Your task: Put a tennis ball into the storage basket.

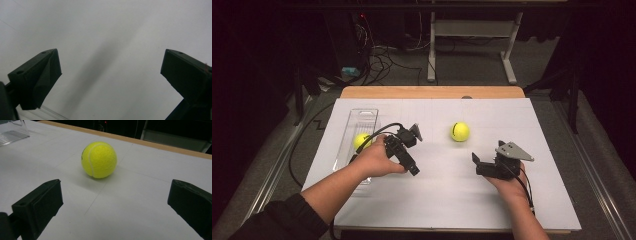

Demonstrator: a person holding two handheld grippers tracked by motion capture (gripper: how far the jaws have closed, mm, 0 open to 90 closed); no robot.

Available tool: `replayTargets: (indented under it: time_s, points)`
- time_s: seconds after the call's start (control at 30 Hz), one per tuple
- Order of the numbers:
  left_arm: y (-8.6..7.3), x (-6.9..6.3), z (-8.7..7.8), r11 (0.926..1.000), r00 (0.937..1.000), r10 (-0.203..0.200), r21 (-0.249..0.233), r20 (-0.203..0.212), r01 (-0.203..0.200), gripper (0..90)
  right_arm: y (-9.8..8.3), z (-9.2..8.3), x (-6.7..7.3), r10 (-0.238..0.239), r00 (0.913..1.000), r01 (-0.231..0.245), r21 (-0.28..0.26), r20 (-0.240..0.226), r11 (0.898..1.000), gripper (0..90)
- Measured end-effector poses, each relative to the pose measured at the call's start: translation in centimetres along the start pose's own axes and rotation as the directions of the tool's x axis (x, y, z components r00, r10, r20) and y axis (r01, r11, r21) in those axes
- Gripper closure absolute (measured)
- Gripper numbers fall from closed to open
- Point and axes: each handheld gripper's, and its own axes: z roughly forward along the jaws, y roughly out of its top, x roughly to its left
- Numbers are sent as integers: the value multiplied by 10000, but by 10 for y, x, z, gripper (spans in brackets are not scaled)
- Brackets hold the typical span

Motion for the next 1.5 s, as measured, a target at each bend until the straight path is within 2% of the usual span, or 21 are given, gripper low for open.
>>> replayTargets:
  time_s: [0.53,0.87,1.07,1.5]
  points:
    - [-3,2,-2,10000,9999,-61,-4,107,61,35,12,24,3,96,9993,-92,104,-361,9999,0]
    - [-3,3,-2,10000,9999,-92,-26,97,92,4,21,42,4,215,9991,-203,334,-353,9992,0]
    - [-4,5,-3,9999,9999,-101,-36,133,102,0,26,52,6,123,9993,-109,428,-343,9990,0]
    - [-5,5,-2,10000,9999,-57,-11,110,57,0,35,74,12,240,9981,-201,691,-567,9974,0]
